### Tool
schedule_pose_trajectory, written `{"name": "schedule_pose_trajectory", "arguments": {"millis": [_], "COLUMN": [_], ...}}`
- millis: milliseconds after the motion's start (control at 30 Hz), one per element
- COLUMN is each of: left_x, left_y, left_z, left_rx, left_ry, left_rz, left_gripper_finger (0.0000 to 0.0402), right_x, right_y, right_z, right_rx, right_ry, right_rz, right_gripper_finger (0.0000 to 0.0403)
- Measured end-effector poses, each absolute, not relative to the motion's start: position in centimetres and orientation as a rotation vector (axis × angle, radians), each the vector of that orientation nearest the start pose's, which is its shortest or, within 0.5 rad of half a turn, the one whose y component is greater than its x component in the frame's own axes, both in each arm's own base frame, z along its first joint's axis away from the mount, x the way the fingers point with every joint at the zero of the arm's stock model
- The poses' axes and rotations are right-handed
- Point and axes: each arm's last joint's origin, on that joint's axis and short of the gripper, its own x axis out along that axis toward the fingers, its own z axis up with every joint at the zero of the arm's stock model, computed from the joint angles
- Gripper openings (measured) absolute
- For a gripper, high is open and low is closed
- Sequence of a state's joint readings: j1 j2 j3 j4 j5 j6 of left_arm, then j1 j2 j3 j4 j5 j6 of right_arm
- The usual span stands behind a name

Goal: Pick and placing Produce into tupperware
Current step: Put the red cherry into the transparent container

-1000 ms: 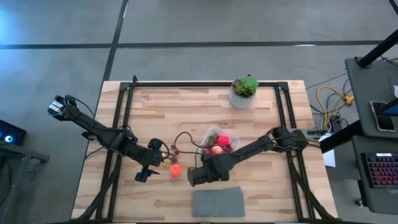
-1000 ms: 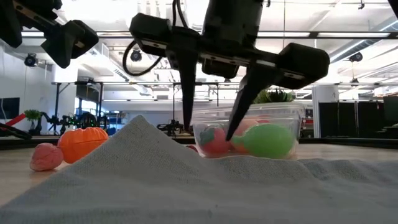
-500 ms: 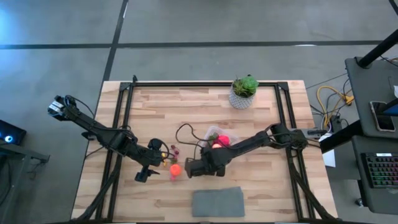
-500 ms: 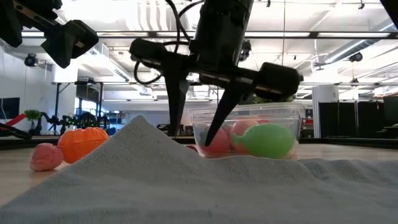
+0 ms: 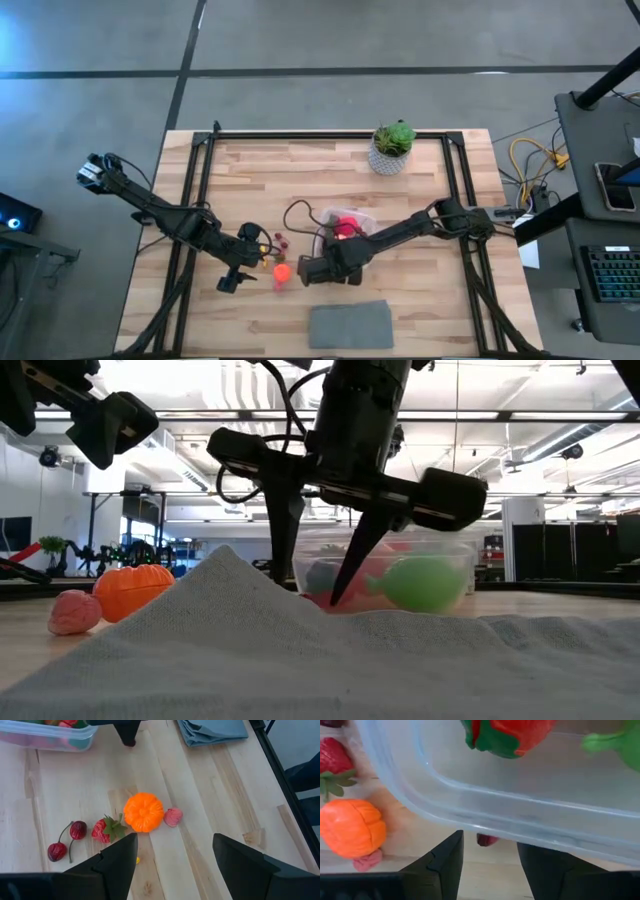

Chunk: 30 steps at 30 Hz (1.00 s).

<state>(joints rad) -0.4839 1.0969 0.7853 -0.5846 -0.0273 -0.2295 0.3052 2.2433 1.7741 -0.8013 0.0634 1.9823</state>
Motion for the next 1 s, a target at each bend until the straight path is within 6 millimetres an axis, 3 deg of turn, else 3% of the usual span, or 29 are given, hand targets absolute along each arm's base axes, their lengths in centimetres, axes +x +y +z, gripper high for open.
{"name": "schedule_pose_trajectory", "arguments": {"millis": [267, 467, 633, 800, 1000], "left_x": [18.8, 18.8, 18.8, 18.8, 18.7], "left_y": [-9.8, -9.8, -9.8, -9.8, -9.8], "left_z": [24.5, 24.5, 24.5, 24.5, 24.5], "left_rx": [0.018, 0.018, 0.017, -0.061, -0.077], "left_ry": [0.915, 0.915, 0.916, 0.928, 0.933], "left_rz": [-0.322, -0.322, -0.321, -0.282, -0.274], "left_gripper_finger": [0.0244, 0.0244, 0.0244, 0.0244, 0.0244], "right_x": [44.2, 43.0, 42.0, 42.2, 44.2], "right_y": [14.7, 16.2, 18.2, 18.5, 18.4], "right_z": [17.7, 19.4, 20.5, 19.6, 16.7], "right_rx": [1.457, 1.446, 1.546, 1.582, 1.591], "right_ry": [0.907, 0.908, 0.826, 0.841, 0.803], "right_rz": [-0.997, -1.127, -1.241, -1.262, -1.253], "right_gripper_finger": [0.0177, 0.0177, 0.0177, 0.0177, 0.0177]}}
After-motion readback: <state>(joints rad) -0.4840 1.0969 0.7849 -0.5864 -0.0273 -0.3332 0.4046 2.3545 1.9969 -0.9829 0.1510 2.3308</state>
